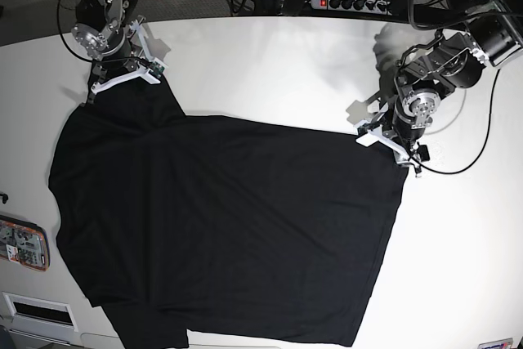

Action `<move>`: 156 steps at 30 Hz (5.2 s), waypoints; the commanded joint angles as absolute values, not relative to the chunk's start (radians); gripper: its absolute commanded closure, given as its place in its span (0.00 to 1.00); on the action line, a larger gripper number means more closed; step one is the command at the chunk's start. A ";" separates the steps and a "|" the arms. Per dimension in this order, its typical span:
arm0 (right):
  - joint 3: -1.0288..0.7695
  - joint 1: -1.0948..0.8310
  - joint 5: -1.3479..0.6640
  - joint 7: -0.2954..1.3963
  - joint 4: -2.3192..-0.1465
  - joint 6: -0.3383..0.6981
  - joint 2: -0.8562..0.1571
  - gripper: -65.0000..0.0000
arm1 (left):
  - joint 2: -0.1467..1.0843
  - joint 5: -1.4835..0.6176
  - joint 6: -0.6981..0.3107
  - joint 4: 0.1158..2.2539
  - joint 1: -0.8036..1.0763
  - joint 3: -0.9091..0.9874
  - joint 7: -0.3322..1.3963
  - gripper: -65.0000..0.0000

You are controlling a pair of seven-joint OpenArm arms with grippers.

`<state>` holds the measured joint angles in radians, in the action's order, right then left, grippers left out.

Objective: Fold the T-shirt properly
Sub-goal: 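Lower left gripper onto the opposite shoulder corner and grasp it, then lift both shoulder corners and drag them across the shirt toward the hem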

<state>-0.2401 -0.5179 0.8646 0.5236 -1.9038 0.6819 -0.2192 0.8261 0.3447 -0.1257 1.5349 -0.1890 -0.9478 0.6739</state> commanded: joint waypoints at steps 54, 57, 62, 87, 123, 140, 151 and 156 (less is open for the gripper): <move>-0.369 -0.499 0.693 0.516 -1.962 0.670 -0.194 1.00 | 0.653 0.671 -0.174 1.639 0.119 -0.506 0.765 1.00; -0.372 -0.484 0.691 0.516 -1.965 0.670 -0.194 1.00 | 0.624 0.736 -0.174 1.639 0.119 -0.475 0.763 1.00; -0.372 -0.430 0.657 0.516 -1.965 0.668 -0.183 1.00 | 0.541 0.835 -0.174 1.639 0.110 -0.389 0.757 1.00; -0.392 0.082 0.598 0.519 -1.561 0.673 -0.179 1.00 | 0.361 0.878 -0.174 1.305 -0.278 -0.367 0.642 1.00; -0.390 0.450 0.604 0.455 -1.066 0.670 -0.180 1.00 | 0.309 0.883 -0.173 1.095 -0.464 -0.369 0.437 1.00; -0.116 0.558 0.604 0.386 -0.857 0.550 -0.248 1.00 | 0.311 0.885 -0.022 1.089 -0.460 -0.367 0.438 1.00; -0.136 0.576 0.601 0.366 -0.843 0.453 -0.248 0.91 | 0.309 0.940 0.038 1.018 -0.456 -0.372 0.443 1.00; -0.157 0.573 0.601 0.366 -0.843 0.297 -0.248 0.54 | 0.305 1.021 0.038 0.998 -0.437 -0.371 0.440 1.00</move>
